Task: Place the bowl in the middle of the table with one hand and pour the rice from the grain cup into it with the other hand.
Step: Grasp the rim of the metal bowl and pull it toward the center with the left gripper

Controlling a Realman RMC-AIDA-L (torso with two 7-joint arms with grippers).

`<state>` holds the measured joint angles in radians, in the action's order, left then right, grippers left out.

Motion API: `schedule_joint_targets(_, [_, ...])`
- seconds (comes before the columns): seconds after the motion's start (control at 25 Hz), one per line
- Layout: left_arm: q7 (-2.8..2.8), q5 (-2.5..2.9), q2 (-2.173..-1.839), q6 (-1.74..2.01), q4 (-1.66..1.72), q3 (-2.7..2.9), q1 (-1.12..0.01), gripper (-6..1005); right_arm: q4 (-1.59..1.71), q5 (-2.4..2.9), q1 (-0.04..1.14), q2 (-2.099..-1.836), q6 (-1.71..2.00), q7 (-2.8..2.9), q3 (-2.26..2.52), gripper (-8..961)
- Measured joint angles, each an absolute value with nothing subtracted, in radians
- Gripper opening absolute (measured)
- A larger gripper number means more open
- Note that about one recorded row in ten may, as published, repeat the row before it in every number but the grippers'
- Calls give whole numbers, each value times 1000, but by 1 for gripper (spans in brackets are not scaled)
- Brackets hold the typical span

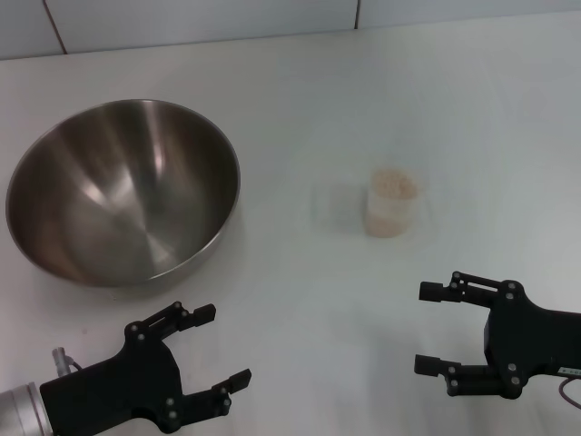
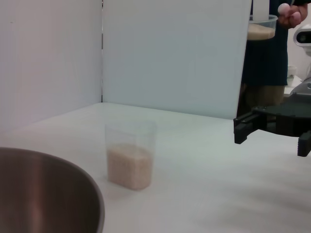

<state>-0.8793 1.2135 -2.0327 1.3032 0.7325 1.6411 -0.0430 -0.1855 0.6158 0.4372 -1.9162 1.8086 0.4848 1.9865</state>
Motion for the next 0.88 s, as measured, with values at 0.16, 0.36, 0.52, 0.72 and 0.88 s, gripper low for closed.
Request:
schedule_joint_targets(0.16, [-879,1213,-2032,1304,734,1641,-43,858,-184,614,437,-1916,1806,485,1987,808])
schedule_joint_targets(0.36, [-879,1212,-2033,1307,735,1641,-43,857,-184,613,437,-1916,1804,485,1986,808])
schedule_joint_targets(0.52, [-856,1192,-2052,1491,716,1517,-37,856,-184,613,438,-1916,1804,485,1982,807])
schedule_joint_targets(0.72, [-938,1049,-2067,1779,638,1286,-66,855,-184,613,437,-1917,1804,485,1983,807])
schedule_joint_targets(0.88, [-1125,1014,-2067,1724,707,1186,-65,855,-184,613,437,-1917,1803,485,1983,807])
